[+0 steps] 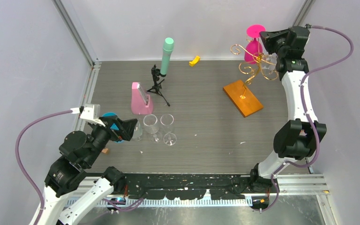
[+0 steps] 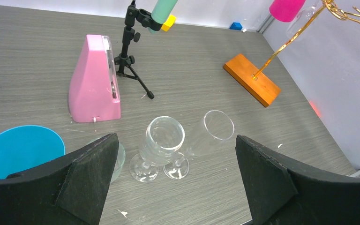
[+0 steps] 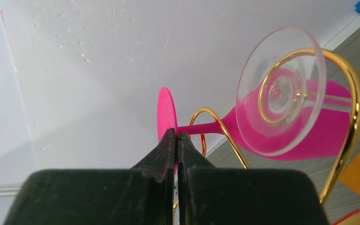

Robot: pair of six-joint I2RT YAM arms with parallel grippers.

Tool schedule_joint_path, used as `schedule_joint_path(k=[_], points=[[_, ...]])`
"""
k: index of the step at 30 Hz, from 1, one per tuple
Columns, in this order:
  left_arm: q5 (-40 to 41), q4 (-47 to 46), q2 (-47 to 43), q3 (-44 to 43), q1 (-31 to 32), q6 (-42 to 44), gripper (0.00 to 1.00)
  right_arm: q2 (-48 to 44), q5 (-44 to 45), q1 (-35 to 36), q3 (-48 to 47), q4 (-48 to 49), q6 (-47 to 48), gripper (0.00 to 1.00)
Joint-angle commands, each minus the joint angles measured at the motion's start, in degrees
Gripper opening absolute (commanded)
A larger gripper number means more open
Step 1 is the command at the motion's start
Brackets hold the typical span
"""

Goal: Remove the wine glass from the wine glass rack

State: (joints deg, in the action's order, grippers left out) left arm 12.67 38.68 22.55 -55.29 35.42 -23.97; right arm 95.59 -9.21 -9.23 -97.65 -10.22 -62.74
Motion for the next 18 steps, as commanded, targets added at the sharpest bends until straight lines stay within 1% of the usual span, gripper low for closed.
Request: schedule_joint_path(k=[1, 4, 9, 18], points=[[0.83, 0.02, -0.75, -1.53, 0.13, 0.39, 0.98, -5.82, 3.76, -0.32, 1.3, 2.82, -2.27, 0.0], [0.61, -0.11, -0.75, -1.36, 0.17, 0.32, 0.98, -6.95, 3.13, -0.34, 2.26, 1.18, -3.14, 0.0], [0.26, -0.33, -0.73, -1.38, 0.17, 0.07, 0.98, -8.45, 0.06, -0.34, 4.32, 1.31, -4.87, 0.0], [-0.07, -0.44, -0.85, -1.08, 0.14, -0.36, 0.98, -8.88, -6.82, -0.15, 6.34, 4.53, -8.17, 0.0]])
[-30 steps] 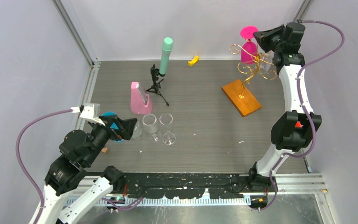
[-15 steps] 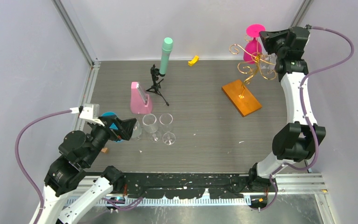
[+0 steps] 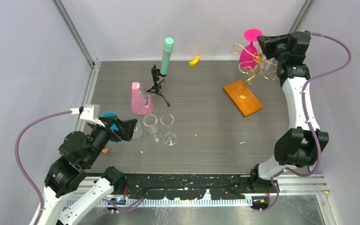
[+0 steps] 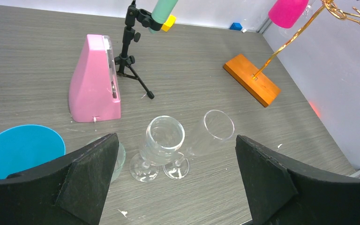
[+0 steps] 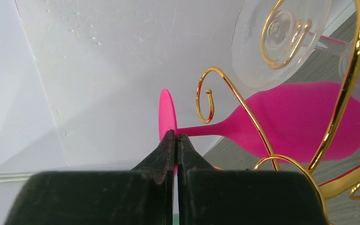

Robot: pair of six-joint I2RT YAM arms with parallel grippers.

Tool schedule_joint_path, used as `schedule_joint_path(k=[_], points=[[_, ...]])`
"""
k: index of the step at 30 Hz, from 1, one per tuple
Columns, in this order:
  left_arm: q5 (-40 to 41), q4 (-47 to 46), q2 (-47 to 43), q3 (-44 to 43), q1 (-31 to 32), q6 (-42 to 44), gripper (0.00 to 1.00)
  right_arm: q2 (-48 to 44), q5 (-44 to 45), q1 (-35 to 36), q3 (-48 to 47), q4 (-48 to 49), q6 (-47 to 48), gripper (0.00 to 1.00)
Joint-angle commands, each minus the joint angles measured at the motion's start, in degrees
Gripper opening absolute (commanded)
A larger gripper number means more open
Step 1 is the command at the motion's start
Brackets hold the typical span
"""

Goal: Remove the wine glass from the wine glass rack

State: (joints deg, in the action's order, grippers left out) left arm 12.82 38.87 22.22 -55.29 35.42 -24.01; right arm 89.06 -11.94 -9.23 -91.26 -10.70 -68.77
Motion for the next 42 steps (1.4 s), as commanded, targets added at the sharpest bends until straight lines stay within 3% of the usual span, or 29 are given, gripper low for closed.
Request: schedule_joint_path(k=[1, 10, 15, 21, 25, 31, 38, 42], points=[[-0.25, -0.67, -0.59, -1.12, 0.17, -0.33, 0.98, -1.99, -4.46, -0.11, -0.03, 5.31, -2.35, 0.0], [-0.33, -0.73, -0.19, -1.14, 0.16, -0.42, 0.98, 3.69, -18.67, 3.46, -4.16, 17.53, -2.81, 0.0], [-0.6, -0.82, 0.15, -1.14, 0.18, -0.51, 0.98, 6.28, -23.29, 6.26, -6.84, 22.77, -1.29, 0.0], [-0.88, -1.11, 0.49, -1.22, 0.13, -0.76, 0.98, 6.83, -28.63, 9.11, -6.3, 33.7, -6.06, 0.0], [-2.13, -1.89, 1.3, -0.91, 0.13, -0.78, 0.98, 4.82, -29.77, 12.38, -4.63, 35.94, -8.0, 0.0], [-5.99, -2.17, 4.61, -0.56, 0.15, -2.7, 0.98, -5.3, -28.69, 16.19, 6.43, 38.57, -11.86, 0.0], [-17.95, -7.79, 11.04, -0.43, 0.17, -8.98, 0.98, -23.63, -24.44, 19.98, 17.47, 23.97, -11.79, 0.0], [-25.17, -15.25, 15.54, 0.75, 0.13, -14.83, 0.98, -32.37, -23.01, 21.8, 23.54, 21.8, -14.05, 0.0]])
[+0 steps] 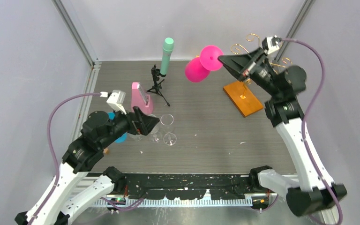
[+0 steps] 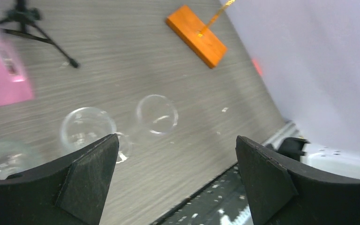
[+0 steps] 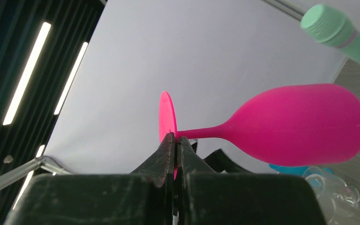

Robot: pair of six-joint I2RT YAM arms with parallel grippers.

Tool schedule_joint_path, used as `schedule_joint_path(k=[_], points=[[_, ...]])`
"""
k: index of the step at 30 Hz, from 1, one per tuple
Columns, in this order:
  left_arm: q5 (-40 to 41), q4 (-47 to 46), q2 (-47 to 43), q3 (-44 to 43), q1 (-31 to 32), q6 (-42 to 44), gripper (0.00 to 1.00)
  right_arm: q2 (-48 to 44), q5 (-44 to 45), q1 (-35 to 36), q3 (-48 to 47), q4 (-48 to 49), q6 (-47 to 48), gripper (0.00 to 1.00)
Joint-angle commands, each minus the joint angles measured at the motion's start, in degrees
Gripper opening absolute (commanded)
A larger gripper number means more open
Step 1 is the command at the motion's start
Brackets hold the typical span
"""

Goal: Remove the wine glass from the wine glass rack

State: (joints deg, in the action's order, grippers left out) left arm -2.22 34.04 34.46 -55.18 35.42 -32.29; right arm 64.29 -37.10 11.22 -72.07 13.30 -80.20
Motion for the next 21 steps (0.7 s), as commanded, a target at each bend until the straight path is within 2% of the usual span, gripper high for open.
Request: schedule_joint_path(k=[1, 9, 13, 18, 21], points=[[-11.65, -12.75, 4.31, 0.92, 0.15, -8.18, 0.98, -9.87, 2.27, 1.7, 5.43, -1.99, -4.03, 0.0], [-24.28, -37.3, 11.46, 3.32, 0.18, -22.89, 0.99, -20.66, 5.45, 5.88, 19.63, 7.6, -14.83, 0.0], [-24.85, -41.21, 14.34, 3.6, 0.14, -27.11, 0.99, -23.47, 6.26, 7.08, 22.1, 11.3, -17.69, 0.0], [-22.85, -41.3, 15.64, 3.34, 0.1, -31.12, 0.99, -23.91, 5.09, 7.15, 20.95, 7.85, -16.69, 0.0], [-25.09, -44.6, 17.42, 3.3, 0.14, -34.95, 0.99, -23.16, 4.35, 7.15, 20.86, 11.29, -19.01, 0.0]])
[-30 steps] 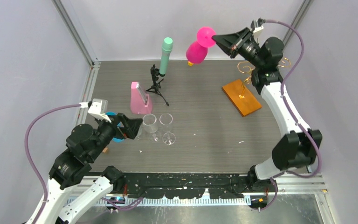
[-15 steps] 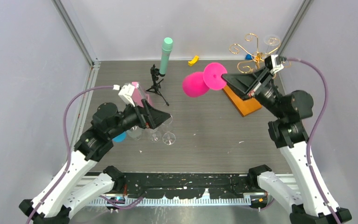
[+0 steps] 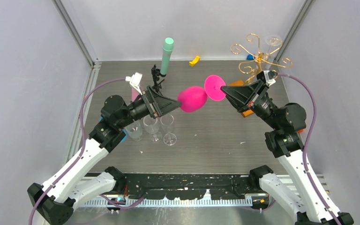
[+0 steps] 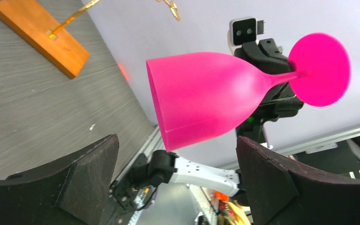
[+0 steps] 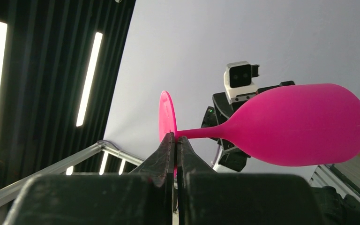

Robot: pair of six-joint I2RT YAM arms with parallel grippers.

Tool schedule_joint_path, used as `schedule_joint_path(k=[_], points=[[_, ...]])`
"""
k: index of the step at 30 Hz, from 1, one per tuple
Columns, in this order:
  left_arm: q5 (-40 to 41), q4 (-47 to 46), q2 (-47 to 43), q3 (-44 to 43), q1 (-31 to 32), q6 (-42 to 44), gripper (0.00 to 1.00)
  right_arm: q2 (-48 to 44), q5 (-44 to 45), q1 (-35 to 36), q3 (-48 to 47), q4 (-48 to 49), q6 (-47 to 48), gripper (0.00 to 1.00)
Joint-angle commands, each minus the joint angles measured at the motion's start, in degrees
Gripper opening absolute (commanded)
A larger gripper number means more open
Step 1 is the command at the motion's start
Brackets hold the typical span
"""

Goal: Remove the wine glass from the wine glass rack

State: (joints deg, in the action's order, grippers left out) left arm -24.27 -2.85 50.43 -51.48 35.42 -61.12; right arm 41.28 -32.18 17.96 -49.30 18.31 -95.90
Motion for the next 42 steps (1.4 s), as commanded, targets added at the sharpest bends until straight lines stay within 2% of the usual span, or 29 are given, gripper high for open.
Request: schedule_joint_path(k=[1, 4, 7, 12, 18, 21, 23, 24, 28, 29, 31, 32, 33, 34, 36, 39, 41, 42], points=[[-3.74, -9.4, 2.03, -0.14, 0.1, -7.56, 0.99, 0.38, -0.63, 0.41, -1.8, 7.17, -3.94, 0.0], [-5.3, -16.04, 3.88, 1.1, 0.1, -12.49, 0.99, 1.14, -0.83, 0.56, -0.74, 10.46, -6.45, 0.0], [-7.03, -21.26, 5.2, 1.39, 0.13, -15.78, 0.92, 1.69, -0.59, 0.59, 0.99, 11.08, -7.15, 0.0], [-8.44, -25.85, 5.46, 1.7, 0.11, -18.33, 0.72, 2.61, -0.11, 0.59, 3.92, 14.38, -9.32, 0.0], [-9.13, -28.79, 3.96, 1.77, 0.16, -18.13, 0.53, 5.0, 2.55, 0.59, 7.65, 18.33, -11.15, 0.0], [-9.98, -29.23, 3.51, 1.48, 0.16, -17.51, 0.36, 6.66, 3.79, 0.59, 10.24, 21.54, -12.68, 0.0], [-10.38, -29.2, 3.09, 1.47, 0.15, -16.01, 0.08, 8.22, 4.96, 0.6, 11.91, 23.47, -13.73, 0.0], [-10.39, -28.55, 2.64, 1.52, 0.17, -14.72, 0.01, 8.56, 5.84, 0.59, 13.19, 24.94, -14.02, 0.0], [-8.66, -20.17, -0.51, 1.04, 0.14, -7.59, 0.0, 10.08, 7.22, 0.59, 15.66, 27.27, -14.66, 0.01], [-8.27, -17.65, -1.26, 0.61, 0.15, -5.51, 0.0, 10.19, 7.44, 0.59, 15.91, 27.2, -14.49, 0.03], [-7.13, -12.1, -2.4, -0.59, 0.15, -1.16, 0.0, 9.93, 8.04, 0.58, 16.65, 26.43, -13.54, 0.17], [-6.53, -9.13, -2.97, -1.28, 0.1, 0.9, 0.0, 9.72, 8.29, 0.59, 16.99, 25.07, -12.32, 0.3], [-5.96, -6.37, -3.36, -1.98, 0.16, 2.89, 0.0, 9.02, 8.81, 0.59, 17.06, 24.04, -11.47, 0.36], [-5.43, -3.77, -3.64, -2.65, 0.14, 4.81, 0.0, 8.62, 9.07, 0.59, 16.96, 21.13, -9.12, 0.47], [-4.25, 1.32, -4.0, -4.19, 0.14, 9.06, 0.0, 6.74, 10.38, 0.59, 16.3, 14.75, -4.69, 0.59], [-3.08, 8.22, -3.8, -6.27, 0.1, 13.49, 0.0, 2.67, 13.85, 0.59, 14.03, 2.33, 3.27, 0.65], [-2.66, 12.21, -3.01, -7.94, 0.15, 16.05, 0.0, 0.49, 17.38, 0.58, 10.36, -12.18, 10.18, 0.66], [-2.63, 14.47, -2.36, -8.89, 0.14, 17.08, 0.0, -0.64, 18.85, 0.58, 9.26, -16.47, 14.53, 0.66]])
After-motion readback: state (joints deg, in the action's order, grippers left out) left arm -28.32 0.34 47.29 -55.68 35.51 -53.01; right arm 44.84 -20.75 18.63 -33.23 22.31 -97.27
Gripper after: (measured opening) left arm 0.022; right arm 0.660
